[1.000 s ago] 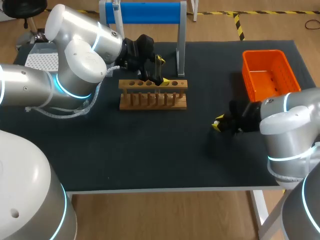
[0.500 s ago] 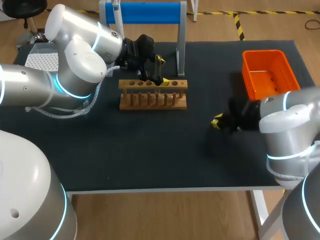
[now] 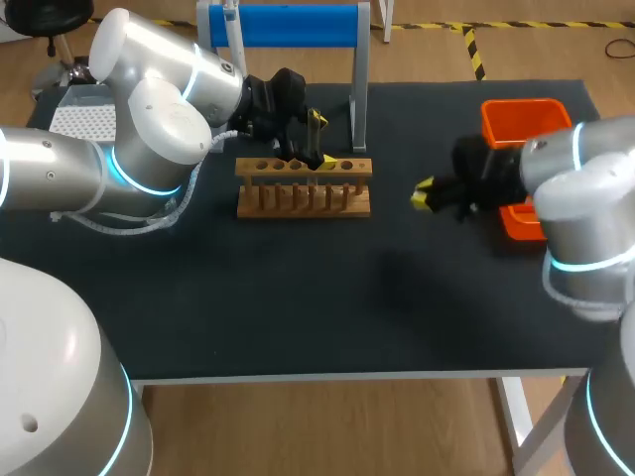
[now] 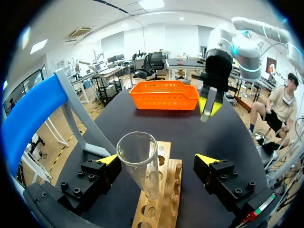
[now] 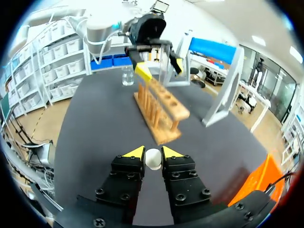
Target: Invert the test tube, pick up the pipette, mount the tip to pipette, aspirate from beaker and dispense into the tube, eject the tip, return the pipette, and cap with the stopper.
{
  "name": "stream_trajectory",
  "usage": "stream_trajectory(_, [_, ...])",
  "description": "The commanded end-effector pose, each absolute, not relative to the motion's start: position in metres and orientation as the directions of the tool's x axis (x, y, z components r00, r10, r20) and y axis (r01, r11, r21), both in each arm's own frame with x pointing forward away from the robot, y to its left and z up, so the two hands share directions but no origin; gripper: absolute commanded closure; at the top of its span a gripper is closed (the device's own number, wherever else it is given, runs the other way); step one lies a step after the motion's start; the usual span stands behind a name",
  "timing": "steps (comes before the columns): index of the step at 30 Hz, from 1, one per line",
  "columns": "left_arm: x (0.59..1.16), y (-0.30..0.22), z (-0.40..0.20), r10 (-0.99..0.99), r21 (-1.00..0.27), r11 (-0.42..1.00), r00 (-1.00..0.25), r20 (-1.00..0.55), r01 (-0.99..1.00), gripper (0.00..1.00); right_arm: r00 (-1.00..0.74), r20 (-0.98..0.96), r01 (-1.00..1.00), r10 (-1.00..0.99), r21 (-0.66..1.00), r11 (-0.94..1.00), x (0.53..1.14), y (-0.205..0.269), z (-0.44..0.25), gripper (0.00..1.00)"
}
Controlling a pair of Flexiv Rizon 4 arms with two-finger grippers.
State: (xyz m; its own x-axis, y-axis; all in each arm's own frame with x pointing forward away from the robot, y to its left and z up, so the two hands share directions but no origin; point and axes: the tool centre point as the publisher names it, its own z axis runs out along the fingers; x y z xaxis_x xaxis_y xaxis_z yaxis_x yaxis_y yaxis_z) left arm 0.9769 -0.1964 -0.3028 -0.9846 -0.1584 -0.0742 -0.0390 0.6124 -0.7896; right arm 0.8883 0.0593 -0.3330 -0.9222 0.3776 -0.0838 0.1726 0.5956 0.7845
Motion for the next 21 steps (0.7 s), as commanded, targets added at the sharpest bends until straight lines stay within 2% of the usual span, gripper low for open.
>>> stream_trajectory(1, [0.978,-0.197,-0.303,-0.156,-0.788,0.615,-0.985,-0.072,-0.04,0.0,-0.96,-0.009,0.175,0.281,0.766,0.619,0.897,0.057,-0.295,1.0])
stream_trajectory(21, [0.978,-0.197,-0.303,-0.156,-0.788,0.615,-0.985,-0.072,-0.04,0.0,-0.994,-0.023,0.05,0.109,0.779,0.625,0.942,0.114,-0.229,1.0])
